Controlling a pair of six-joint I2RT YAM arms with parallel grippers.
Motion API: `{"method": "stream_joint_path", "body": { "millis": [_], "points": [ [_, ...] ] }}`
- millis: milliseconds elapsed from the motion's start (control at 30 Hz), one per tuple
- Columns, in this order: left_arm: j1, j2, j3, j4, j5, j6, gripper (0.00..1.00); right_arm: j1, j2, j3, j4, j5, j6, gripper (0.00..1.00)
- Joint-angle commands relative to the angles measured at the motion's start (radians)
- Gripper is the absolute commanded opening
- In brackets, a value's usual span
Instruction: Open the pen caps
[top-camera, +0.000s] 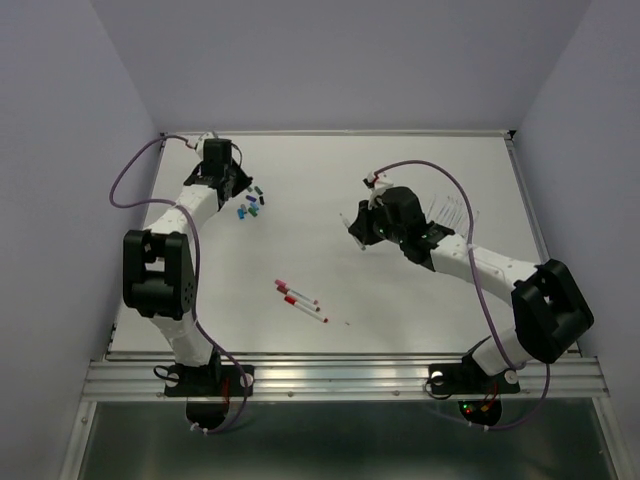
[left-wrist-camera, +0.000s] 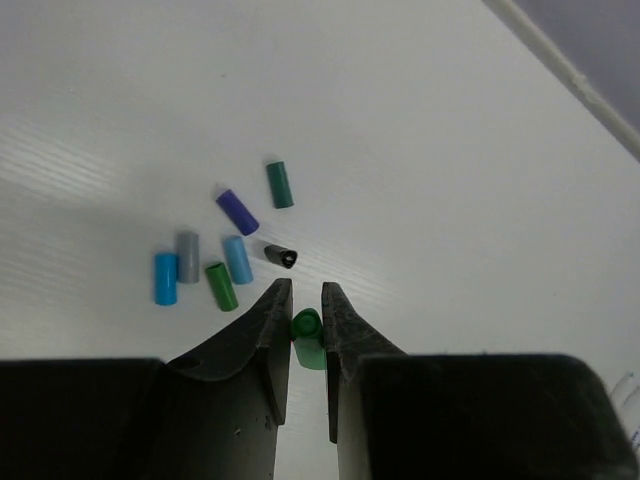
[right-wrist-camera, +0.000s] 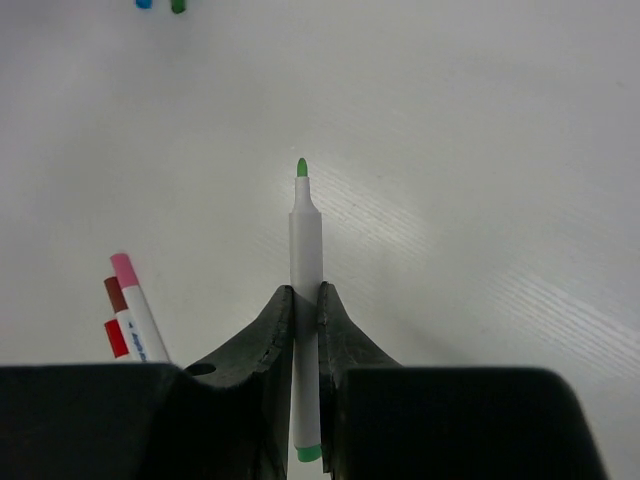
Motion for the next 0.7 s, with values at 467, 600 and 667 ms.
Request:
{"method": "stream_joint_path", "body": {
  "millis": [467, 600, 667],
  "points": [
    [-0.003, 0.172, 0.036, -0.114, -0.036, 0.032, 0.00, -0.110, -0.002, 0.037, -0.030, 0.145, 0.017, 0.01],
    [-0.002, 0.179, 0.036, -0.125, -0.050, 0.023, 0.09, -0.110, 0.005, 0.042, -0.030, 0.143, 0.017, 0.01],
    [-0.002, 0.176, 0.033, -0.133, -0.062, 0.023, 0.14, -0.110, 0.005, 0.042, -0.030, 0.145, 0.017, 0.01]
  ]
}}
